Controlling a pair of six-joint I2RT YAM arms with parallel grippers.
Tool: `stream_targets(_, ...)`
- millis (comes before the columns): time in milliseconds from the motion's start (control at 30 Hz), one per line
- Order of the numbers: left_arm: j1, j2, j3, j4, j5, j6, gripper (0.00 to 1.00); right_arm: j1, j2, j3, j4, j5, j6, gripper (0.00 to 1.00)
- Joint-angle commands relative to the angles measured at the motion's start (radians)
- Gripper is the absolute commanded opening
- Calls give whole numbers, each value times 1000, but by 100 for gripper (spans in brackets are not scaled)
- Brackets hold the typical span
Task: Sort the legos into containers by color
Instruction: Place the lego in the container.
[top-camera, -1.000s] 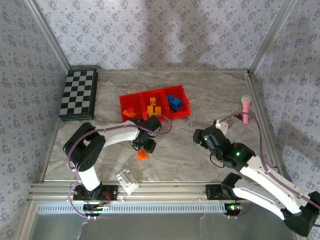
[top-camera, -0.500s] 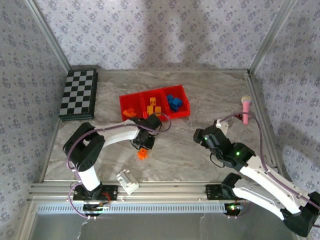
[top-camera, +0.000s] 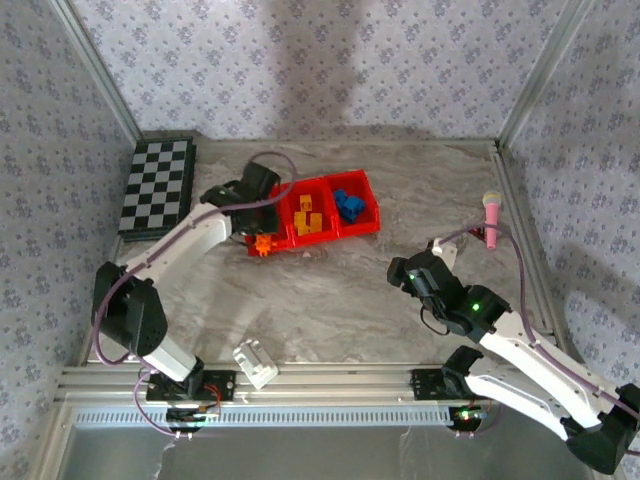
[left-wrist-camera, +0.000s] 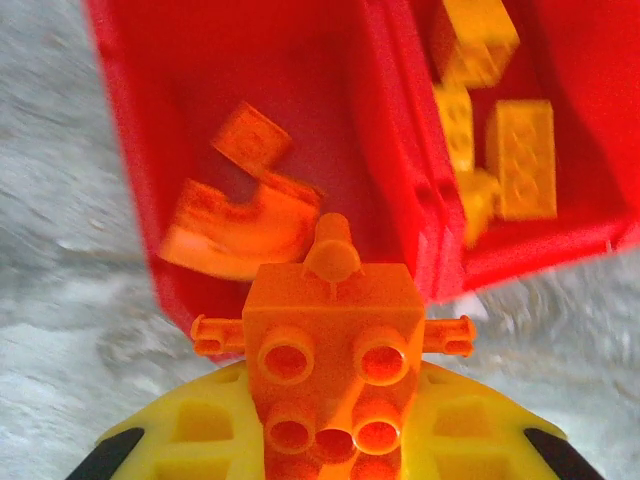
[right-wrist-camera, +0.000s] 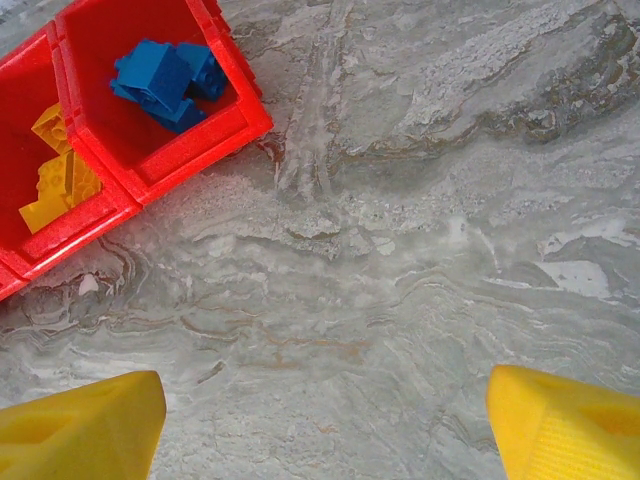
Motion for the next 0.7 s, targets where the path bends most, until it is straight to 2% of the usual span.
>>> stream_targets(0, 51, 33, 74, -53, 12, 36, 0, -5, -6, -11, -3, -4, -13, 85)
stream_targets(267, 158, 136, 112, -10, 88, 13, 0, -6, -37, -31, -21, -7, -6, 85)
stream_targets(667, 155, 342, 272, 0, 207, -30, 0, -7, -67, -45, -47, -13, -1, 85)
